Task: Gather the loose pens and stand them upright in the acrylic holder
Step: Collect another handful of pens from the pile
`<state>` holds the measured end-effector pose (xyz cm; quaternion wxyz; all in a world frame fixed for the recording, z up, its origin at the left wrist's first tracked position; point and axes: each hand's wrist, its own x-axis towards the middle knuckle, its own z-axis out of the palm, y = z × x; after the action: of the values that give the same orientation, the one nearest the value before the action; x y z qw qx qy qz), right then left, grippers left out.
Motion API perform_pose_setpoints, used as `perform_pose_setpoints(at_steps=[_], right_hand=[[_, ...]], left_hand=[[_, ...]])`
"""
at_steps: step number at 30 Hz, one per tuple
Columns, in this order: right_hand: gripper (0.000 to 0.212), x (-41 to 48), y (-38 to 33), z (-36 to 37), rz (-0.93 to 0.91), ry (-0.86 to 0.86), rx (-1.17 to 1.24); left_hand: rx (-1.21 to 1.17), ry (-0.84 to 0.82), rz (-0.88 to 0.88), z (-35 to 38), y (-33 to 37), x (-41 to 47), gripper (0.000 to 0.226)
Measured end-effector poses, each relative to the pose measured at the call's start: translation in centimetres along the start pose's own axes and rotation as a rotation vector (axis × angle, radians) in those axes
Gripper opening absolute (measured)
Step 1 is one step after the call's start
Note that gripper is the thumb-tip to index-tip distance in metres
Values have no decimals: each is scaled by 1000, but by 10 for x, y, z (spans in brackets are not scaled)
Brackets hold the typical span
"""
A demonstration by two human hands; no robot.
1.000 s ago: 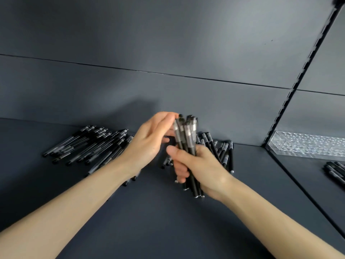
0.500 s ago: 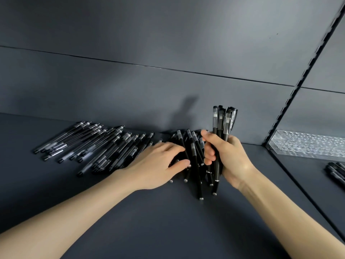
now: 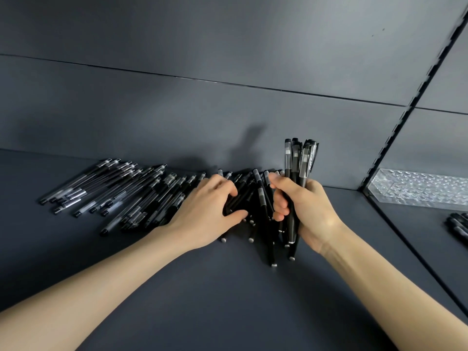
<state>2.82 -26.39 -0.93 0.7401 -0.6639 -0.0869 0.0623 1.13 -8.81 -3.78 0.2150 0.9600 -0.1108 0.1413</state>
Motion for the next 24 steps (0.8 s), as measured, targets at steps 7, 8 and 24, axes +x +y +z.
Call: perform_pose_setpoints(at_steps=[7,8,24], right_hand=[[24,0,1,-1,1,-7,-17],[24,0,1,0,1,-7,-17],[25,-3,0,5,4,-22,-8]], left_hand=[[15,17,-75,1,0,4,38],[-14,23,-84,0,-1,5,35],[32,-85,-202,-4,4,16,43]])
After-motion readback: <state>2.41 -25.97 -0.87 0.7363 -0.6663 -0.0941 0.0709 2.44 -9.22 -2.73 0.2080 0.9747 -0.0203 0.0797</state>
